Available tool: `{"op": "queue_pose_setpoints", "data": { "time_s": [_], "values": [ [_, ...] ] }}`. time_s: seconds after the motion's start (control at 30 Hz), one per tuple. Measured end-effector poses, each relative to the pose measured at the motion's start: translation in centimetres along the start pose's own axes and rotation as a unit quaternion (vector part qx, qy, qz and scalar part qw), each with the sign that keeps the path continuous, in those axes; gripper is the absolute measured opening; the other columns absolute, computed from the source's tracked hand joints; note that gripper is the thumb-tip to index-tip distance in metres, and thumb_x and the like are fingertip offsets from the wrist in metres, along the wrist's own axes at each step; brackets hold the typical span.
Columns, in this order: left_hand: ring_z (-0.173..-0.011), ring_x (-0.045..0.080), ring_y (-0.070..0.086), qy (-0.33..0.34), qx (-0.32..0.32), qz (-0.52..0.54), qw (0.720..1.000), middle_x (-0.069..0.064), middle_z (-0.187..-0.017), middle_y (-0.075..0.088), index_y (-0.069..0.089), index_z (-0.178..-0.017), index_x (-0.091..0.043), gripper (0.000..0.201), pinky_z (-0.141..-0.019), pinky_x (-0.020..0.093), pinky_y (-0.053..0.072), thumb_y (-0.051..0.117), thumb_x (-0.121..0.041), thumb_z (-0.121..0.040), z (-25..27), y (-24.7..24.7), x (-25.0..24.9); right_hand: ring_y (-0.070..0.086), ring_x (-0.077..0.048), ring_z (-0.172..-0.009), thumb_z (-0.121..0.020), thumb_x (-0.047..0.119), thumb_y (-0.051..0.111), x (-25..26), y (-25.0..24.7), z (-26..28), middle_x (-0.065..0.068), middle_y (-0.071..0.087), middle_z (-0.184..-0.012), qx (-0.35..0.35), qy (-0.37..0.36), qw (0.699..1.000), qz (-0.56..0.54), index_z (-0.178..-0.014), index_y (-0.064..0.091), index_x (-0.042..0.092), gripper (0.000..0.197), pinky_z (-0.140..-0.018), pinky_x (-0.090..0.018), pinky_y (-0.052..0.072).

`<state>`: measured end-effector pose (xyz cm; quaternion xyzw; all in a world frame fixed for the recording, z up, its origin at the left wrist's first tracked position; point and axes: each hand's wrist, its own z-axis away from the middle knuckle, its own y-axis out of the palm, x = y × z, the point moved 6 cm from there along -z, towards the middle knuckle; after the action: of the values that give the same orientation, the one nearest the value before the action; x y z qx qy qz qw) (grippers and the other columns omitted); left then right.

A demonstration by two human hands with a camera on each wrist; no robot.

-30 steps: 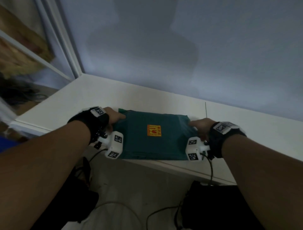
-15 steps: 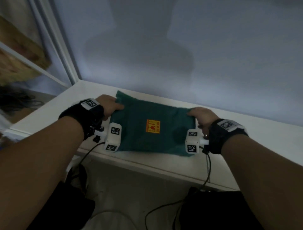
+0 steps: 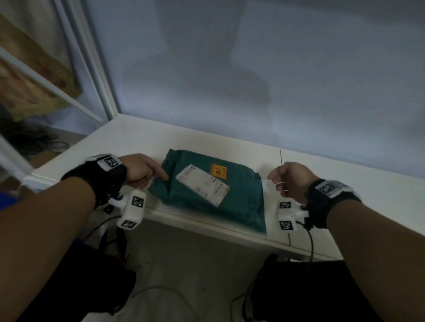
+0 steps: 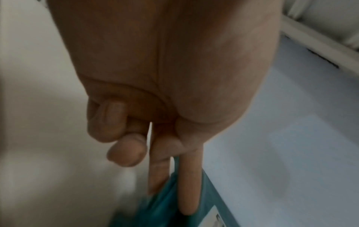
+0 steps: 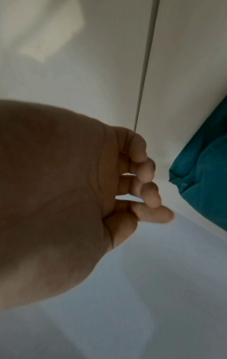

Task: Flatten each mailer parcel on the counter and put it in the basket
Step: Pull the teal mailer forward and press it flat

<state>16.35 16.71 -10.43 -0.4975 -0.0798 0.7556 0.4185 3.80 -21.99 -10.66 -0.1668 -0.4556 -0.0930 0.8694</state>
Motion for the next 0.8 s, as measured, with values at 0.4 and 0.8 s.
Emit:
{"op": "queue_pose_setpoints", "data": {
  "time_s": [0.4, 0.8],
  "values": [
    [-0.146, 0.032, 0.015, 0.080, -0.104, -0.253, 0.959, 0.010, -0.161, 0.003, 0.021, -0.151, -0.032, 0.065, -0.118, 0.041, 0.019, 0.042, -0.055, -0.094, -3.3, 10.4, -2.5, 0.010, -0.033, -0.149, -0.100, 0.051, 0.032, -3.8, 12.3, 0.2, -0.015, 0.008, -0.163, -0.128, -0.154, 0.885, 0.421, -0.156, 0.015, 0.020, 0.067, -0.121, -0.043, 0.013],
    [-0.147, 0.020, 0.018, 0.100, -0.063, -0.178, 0.977, 0.003, -0.162, 0.012, -0.008, -0.153, -0.031, 0.083, -0.119, 0.036, 0.017, 0.041, -0.061, -0.093, -2.8, 10.3, -0.6, 0.007, -0.032, -0.151, -0.095, 0.065, 0.030, -5.2, 11.2, -0.7, -0.013, -0.005, -0.164, -0.076, -0.122, 0.918, 0.370, -0.155, -0.009, 0.037, 0.077, -0.122, -0.045, 0.016]
  ]
}}
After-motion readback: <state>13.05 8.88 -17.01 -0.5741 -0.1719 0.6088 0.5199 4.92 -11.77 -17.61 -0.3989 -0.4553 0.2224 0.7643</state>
